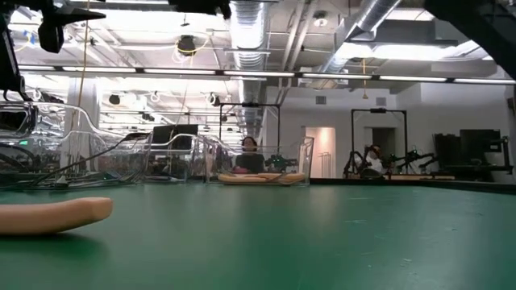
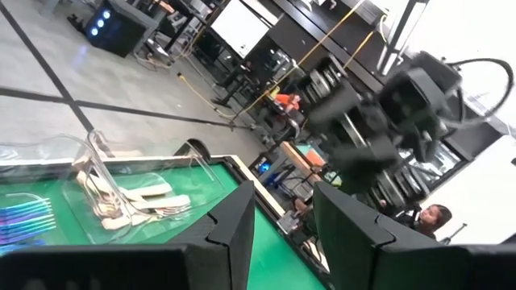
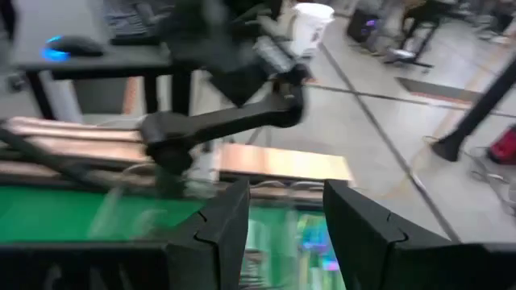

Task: Sort silverware by color (type)
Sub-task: Put the yellow fork into the top right transparent bin

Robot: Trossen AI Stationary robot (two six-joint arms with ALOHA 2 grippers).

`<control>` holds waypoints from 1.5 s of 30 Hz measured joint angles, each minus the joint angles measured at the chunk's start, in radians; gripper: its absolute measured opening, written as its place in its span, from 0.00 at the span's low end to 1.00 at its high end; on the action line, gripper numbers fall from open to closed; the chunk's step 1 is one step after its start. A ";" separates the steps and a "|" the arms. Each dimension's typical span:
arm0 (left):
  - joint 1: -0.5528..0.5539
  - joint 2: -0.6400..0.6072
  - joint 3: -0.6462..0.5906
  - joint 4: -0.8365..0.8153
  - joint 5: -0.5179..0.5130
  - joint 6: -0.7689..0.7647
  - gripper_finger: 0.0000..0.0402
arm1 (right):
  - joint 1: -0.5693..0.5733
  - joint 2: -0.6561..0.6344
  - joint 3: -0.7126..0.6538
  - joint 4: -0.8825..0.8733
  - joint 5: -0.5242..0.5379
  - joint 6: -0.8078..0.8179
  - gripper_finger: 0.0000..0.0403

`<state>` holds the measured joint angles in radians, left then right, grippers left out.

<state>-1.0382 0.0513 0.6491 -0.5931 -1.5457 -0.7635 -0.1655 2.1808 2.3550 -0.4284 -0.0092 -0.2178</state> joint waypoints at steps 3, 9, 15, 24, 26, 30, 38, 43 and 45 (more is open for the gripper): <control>0.000 0.000 0.000 0.000 0.007 0.000 0.28 | 0.056 -0.002 0.000 -0.020 0.000 0.001 0.45; 0.000 0.000 0.000 0.000 0.007 0.000 0.28 | 0.167 -0.002 -0.028 -0.025 0.005 0.006 0.45; 0.000 0.000 0.000 -0.003 0.040 0.000 0.28 | 0.244 -0.001 -0.096 -0.001 0.009 0.067 0.45; 0.000 0.000 0.000 -0.071 0.154 -0.006 0.28 | 0.347 0.001 -0.222 0.044 0.080 0.226 0.45; 0.000 0.000 0.000 -0.080 0.163 -0.006 0.28 | 0.371 0.001 -0.245 0.045 0.105 0.246 0.45; 0.000 0.000 0.000 -0.080 0.167 -0.006 0.28 | 0.416 0.001 -0.253 0.032 0.148 0.292 0.45; 0.000 0.000 0.000 -0.084 0.174 -0.017 0.28 | 0.489 0.000 -0.252 0.027 0.225 0.361 0.45; 0.000 0.000 0.000 -0.144 0.174 -0.064 0.28 | 0.533 0.000 -0.252 -0.016 0.234 0.441 0.45; 0.000 0.000 0.000 -0.179 0.170 -0.104 0.28 | 0.550 0.000 -0.252 -0.029 0.262 0.466 0.45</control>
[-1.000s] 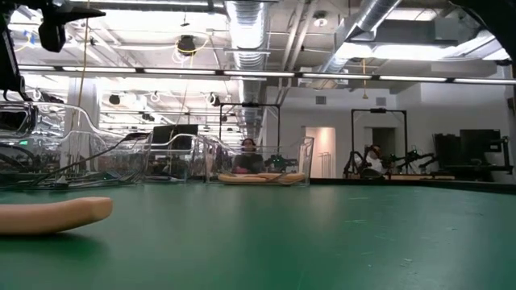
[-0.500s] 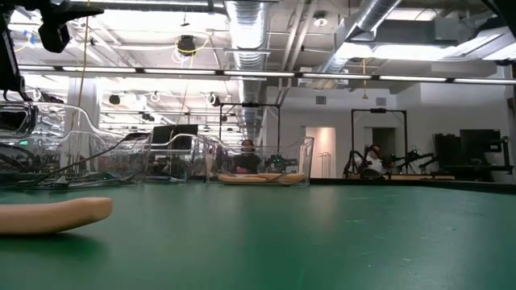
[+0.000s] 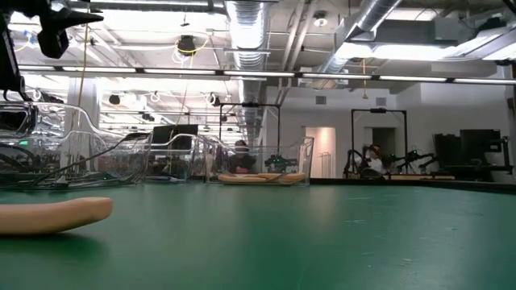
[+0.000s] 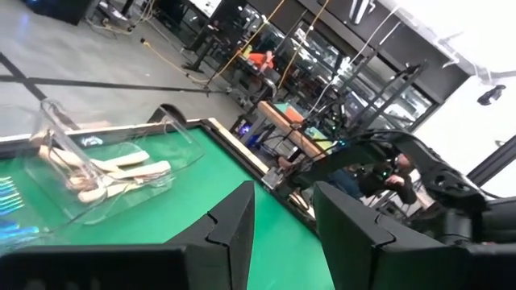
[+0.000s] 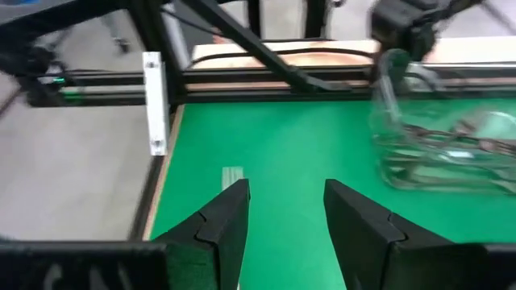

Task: Sort silverware by color (type)
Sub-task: Put the yellow fork into the top right transparent bin

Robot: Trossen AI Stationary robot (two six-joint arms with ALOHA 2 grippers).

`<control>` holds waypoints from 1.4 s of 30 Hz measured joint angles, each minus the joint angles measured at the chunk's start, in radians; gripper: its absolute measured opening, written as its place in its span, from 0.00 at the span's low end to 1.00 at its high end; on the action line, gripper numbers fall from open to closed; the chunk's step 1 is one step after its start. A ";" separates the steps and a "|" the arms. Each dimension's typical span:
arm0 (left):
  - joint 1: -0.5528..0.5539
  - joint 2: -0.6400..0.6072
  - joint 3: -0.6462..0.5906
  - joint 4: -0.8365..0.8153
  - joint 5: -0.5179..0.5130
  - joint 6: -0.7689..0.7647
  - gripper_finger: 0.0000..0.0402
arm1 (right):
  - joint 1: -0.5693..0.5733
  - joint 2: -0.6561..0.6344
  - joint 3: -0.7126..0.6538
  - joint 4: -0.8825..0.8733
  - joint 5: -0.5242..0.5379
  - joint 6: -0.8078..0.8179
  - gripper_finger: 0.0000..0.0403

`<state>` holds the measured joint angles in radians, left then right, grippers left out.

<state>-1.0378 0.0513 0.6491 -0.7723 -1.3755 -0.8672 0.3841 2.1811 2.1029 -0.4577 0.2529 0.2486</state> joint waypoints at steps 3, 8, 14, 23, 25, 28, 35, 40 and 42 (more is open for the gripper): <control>0.000 0.000 0.000 -0.057 0.005 -0.077 0.28 | 0.023 0.000 0.000 -0.014 0.078 0.021 0.45; 0.000 0.000 0.000 -0.110 0.031 -0.224 0.28 | 0.053 0.000 0.000 -0.013 0.128 0.046 0.45; 0.000 0.000 0.000 -0.114 0.044 -0.253 0.28 | 0.071 0.089 0.002 0.072 0.156 0.047 0.45; 0.000 0.000 0.000 -0.113 0.063 -0.263 0.28 | 0.074 0.162 0.003 0.133 0.140 0.131 0.45; 0.000 0.000 0.000 -0.113 0.064 -0.261 0.28 | 0.077 0.174 0.004 0.142 0.142 0.125 0.45; 0.000 0.000 0.000 -0.117 0.063 -0.258 0.28 | 0.087 0.204 0.001 0.160 0.142 0.105 0.49; 0.000 0.000 0.000 -0.135 0.062 -0.257 0.28 | 0.124 0.249 0.001 0.160 0.161 0.104 0.62; 0.000 0.000 0.000 -0.136 0.062 -0.256 0.28 | 0.128 0.282 0.002 0.175 0.172 0.107 0.66; 0.000 0.000 0.000 -0.138 0.061 -0.256 0.28 | 0.127 0.294 0.001 0.176 0.172 0.120 0.66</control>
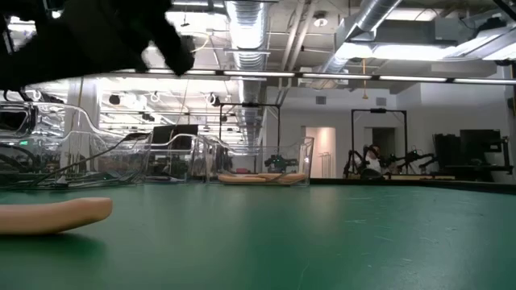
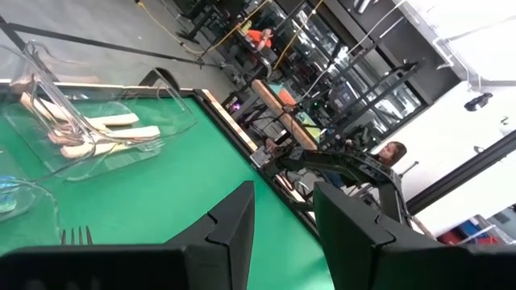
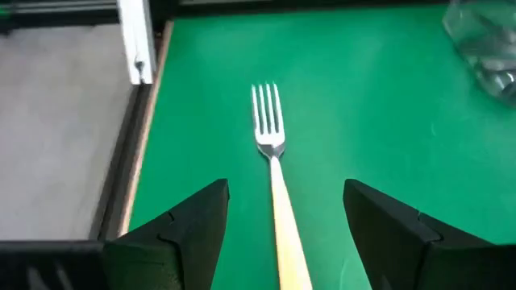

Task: Sort silverware by color (type)
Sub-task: Put the yellow fork into the top right transparent bin

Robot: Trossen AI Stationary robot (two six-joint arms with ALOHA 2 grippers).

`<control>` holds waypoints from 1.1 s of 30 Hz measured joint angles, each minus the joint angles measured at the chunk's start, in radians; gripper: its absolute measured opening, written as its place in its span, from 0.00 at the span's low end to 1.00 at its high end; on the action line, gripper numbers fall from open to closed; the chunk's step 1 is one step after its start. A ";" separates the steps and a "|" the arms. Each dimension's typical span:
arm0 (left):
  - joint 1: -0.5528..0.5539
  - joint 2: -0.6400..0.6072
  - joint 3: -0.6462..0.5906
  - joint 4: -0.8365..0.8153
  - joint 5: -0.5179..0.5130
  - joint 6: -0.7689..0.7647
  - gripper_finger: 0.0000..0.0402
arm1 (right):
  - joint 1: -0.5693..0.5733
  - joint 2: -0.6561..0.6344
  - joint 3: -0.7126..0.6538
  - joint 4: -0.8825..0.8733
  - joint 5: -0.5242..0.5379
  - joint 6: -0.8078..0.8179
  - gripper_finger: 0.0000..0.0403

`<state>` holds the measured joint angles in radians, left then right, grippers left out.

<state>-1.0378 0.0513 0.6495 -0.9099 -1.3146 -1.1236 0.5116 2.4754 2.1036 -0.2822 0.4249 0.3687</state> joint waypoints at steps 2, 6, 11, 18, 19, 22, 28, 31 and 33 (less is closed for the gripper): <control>0.000 0.000 0.000 -0.001 0.000 0.000 0.28 | -0.001 0.021 0.003 0.008 0.012 0.028 0.66; 0.000 0.000 0.000 -0.003 0.000 0.000 0.28 | -0.003 0.045 0.000 0.008 0.019 0.048 0.66; 0.000 0.000 0.000 -0.007 0.000 0.000 0.28 | -0.004 0.051 0.001 0.000 -0.001 0.080 0.66; 0.000 0.000 0.000 -0.022 -0.003 -0.007 0.28 | -0.008 0.070 0.000 -0.025 0.000 0.087 0.66; 0.000 0.000 0.000 -0.022 -0.004 -0.007 0.28 | -0.009 0.067 0.001 -0.038 0.000 0.096 0.66; 0.000 0.000 0.000 -0.022 -0.006 -0.008 0.28 | -0.017 0.068 0.000 -0.067 -0.001 0.098 0.66; 0.000 0.000 0.000 -0.021 -0.004 -0.010 0.28 | -0.027 0.068 0.001 -0.067 0.000 0.095 0.66; 0.000 0.000 0.000 -0.021 -0.002 -0.010 0.28 | -0.027 0.068 0.000 -0.074 0.000 0.095 0.66; 0.000 0.000 0.000 -0.021 -0.002 -0.010 0.28 | -0.027 0.068 0.001 -0.072 0.000 0.094 0.66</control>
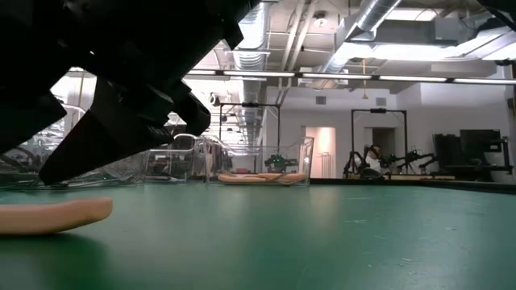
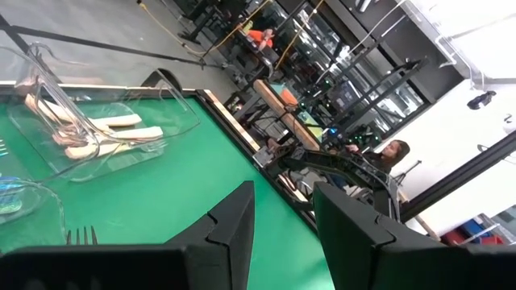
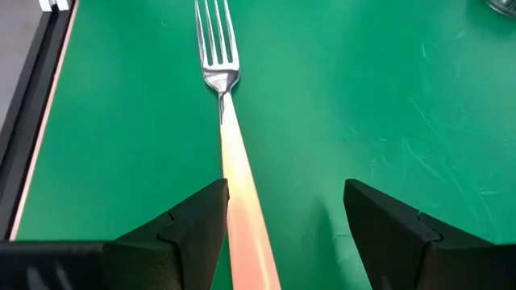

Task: Sort silverware by color (type)
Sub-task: Put the yellow fork into the top right transparent bin

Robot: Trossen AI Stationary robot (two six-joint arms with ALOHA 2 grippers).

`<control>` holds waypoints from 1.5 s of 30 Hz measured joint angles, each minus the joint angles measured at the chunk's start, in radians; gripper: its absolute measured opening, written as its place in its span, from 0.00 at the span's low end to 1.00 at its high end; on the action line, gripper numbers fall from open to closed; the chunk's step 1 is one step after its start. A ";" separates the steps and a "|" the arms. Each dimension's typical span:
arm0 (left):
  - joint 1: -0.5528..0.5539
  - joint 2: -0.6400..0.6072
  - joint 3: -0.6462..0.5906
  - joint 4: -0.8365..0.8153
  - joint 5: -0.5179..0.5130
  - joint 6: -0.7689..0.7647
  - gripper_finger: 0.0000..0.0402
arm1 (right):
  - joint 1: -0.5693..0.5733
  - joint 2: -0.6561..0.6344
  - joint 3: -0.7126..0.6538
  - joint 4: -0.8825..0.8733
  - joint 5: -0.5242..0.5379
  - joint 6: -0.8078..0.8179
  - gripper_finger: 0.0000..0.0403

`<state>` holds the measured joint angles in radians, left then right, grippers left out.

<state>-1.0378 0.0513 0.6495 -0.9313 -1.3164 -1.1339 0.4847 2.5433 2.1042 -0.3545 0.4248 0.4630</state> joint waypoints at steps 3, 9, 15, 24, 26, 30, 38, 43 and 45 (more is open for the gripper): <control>0.000 0.000 0.000 0.000 0.000 0.000 0.28 | 0.002 0.004 0.000 -0.003 0.000 0.000 0.66; 0.000 0.000 0.000 0.001 0.000 0.000 0.28 | 0.013 0.049 0.003 0.047 -0.011 0.010 0.66; 0.000 0.000 0.000 0.001 0.000 0.000 0.28 | 0.012 0.051 0.005 -0.022 -0.011 0.101 0.64; 0.000 0.000 0.000 0.001 0.002 -0.005 0.28 | 0.010 0.054 0.006 -0.098 -0.010 0.108 0.41; 0.000 0.000 0.000 0.001 0.002 -0.005 0.28 | 0.009 0.054 0.006 -0.110 -0.018 0.109 0.34; 0.000 0.000 0.000 0.001 0.002 -0.007 0.28 | 0.009 0.055 0.006 -0.134 -0.045 0.114 0.21; 0.000 0.000 0.000 0.001 0.001 -0.008 0.28 | 0.002 0.052 0.005 -0.160 -0.079 0.281 0.17; 0.000 0.000 0.000 0.001 0.001 -0.007 0.28 | 0.001 0.049 0.057 -0.198 -0.079 0.254 0.17; 0.000 0.000 0.000 0.001 0.001 -0.007 0.28 | -0.003 0.055 0.105 -0.237 -0.083 0.214 0.17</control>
<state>-1.0382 0.0513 0.6495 -0.9298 -1.3155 -1.1412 0.4820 2.5979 2.2097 -0.5919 0.3415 0.6769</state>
